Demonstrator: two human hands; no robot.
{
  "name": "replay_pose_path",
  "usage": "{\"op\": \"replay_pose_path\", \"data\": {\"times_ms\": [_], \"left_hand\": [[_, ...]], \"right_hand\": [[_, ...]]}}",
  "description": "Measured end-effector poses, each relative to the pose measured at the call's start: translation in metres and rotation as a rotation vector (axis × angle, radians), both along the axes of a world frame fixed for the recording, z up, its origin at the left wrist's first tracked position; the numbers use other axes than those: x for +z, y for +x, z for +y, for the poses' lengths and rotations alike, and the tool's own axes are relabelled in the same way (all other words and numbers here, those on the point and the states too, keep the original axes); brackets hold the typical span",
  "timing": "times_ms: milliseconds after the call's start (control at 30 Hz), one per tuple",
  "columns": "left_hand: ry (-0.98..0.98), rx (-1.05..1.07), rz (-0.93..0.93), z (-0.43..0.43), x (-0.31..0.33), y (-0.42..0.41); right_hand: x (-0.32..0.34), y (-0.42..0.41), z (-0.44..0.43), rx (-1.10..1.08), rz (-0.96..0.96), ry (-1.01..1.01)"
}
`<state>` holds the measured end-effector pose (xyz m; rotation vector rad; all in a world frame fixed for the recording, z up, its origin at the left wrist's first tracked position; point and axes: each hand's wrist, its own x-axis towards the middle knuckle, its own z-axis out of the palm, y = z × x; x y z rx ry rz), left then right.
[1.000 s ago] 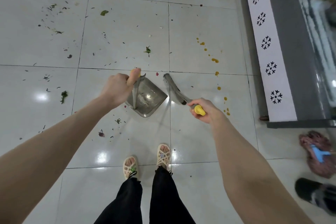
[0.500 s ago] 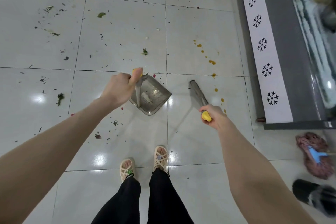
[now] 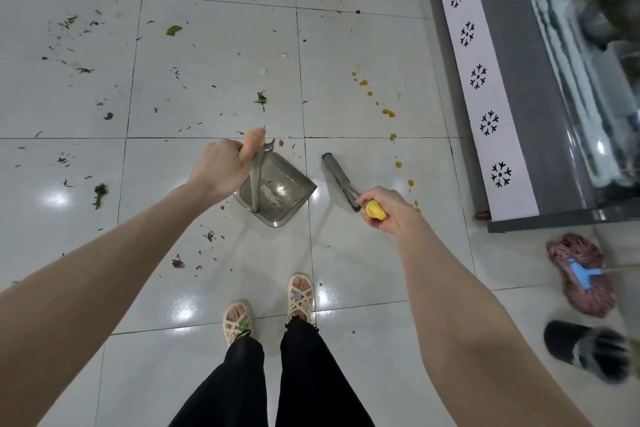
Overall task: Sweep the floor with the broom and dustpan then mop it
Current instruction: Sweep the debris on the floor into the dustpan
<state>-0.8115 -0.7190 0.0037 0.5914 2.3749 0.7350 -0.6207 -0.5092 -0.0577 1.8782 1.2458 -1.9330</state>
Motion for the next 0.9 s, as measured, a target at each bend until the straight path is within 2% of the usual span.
{"op": "replay_pose_path", "data": {"times_ms": [300, 533, 900], "left_hand": [[0.025, 0.044, -0.014, -0.013, 0.008, 0.007], [0.028, 0.1, -0.03, -0.039, 0.003, -0.001], [0.011, 0.148, -0.02, -0.122, 0.013, -0.018]], "right_hand": [[0.0, 0.008, 0.005, -0.018, -0.029, 0.102], [-0.02, -0.009, -0.045, 0.071, -0.027, -0.038], [-0.003, -0.06, -0.115, 0.202, 0.061, -0.117]]}}
